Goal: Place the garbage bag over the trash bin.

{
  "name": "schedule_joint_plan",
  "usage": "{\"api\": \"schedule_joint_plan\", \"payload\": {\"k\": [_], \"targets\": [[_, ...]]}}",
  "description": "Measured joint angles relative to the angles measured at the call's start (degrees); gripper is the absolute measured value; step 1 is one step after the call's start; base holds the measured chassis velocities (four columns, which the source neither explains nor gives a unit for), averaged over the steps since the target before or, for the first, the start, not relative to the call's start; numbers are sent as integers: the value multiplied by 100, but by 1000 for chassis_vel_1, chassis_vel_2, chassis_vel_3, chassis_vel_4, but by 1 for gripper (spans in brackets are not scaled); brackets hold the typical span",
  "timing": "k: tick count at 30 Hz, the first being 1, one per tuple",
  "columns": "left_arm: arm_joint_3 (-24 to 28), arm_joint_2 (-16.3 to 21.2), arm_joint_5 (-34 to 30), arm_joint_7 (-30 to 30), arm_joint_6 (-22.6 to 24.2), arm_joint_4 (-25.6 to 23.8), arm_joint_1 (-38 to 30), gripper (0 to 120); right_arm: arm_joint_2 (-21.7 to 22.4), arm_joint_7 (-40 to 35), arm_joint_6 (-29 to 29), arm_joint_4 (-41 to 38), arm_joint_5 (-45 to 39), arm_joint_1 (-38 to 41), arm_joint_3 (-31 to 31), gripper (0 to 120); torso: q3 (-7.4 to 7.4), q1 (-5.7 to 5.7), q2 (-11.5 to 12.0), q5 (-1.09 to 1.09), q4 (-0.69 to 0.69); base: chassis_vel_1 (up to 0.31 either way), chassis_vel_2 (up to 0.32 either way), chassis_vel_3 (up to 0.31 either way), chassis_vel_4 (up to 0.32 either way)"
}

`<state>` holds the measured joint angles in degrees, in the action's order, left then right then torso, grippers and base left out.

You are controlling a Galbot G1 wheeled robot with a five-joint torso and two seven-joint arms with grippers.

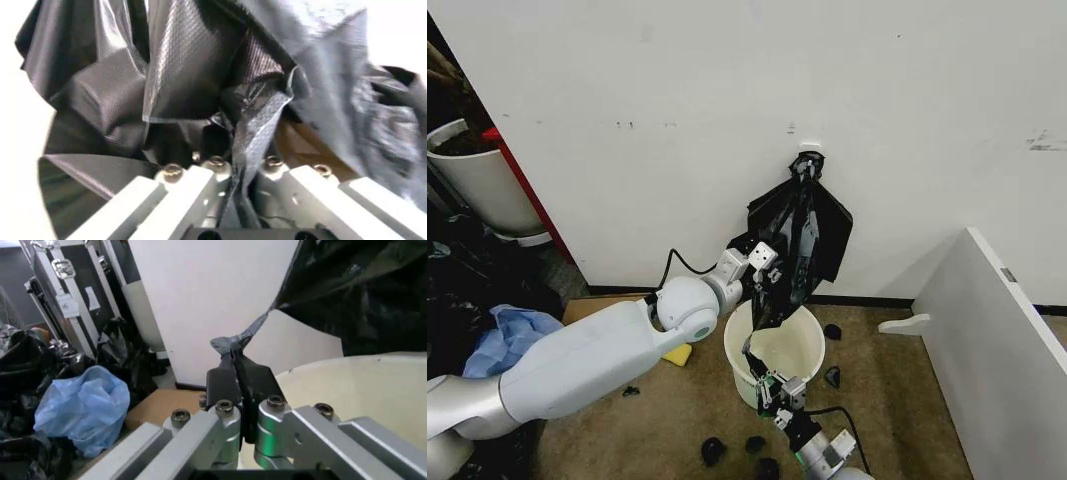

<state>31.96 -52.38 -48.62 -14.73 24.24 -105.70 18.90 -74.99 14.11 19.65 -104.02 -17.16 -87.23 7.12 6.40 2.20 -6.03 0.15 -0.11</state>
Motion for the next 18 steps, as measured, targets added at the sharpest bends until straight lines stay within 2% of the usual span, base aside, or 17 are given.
{"api": "schedule_joint_plan", "payload": {"k": [4,9,12,15,17,18], "targets": [[-139,-8,-53,-29,-184,10,96,0,-7,-16,0,-55,2,-33,34,0,0,0,0,1,0,0,0,0,0],[-519,-36,-354,-205,-636,-12,456,0,-65,-165,-41,-424,74,-204,166,1,0,0,0,0,1,0,0,0,0],[-787,-99,-482,-291,-908,-13,718,0,21,-475,-357,-822,281,-460,255,13,0,0,0,1,1,0,0,0,0],[-1056,-194,-551,-390,-1105,38,943,0,221,-1212,-887,-1414,281,-917,330,28,0,0,-2,1,0,0,0,0,0],[-1124,-207,-551,-414,-1134,59,994,0,287,-1343,-992,-1551,216,-1049,382,29,-1,0,-2,0,-1,0,0,0,0],[-1178,-212,-551,-428,-1150,73,1033,0,346,-1434,-1068,-1663,197,-1160,452,34,0,0,-2,0,0,0,0,0,0]]}}
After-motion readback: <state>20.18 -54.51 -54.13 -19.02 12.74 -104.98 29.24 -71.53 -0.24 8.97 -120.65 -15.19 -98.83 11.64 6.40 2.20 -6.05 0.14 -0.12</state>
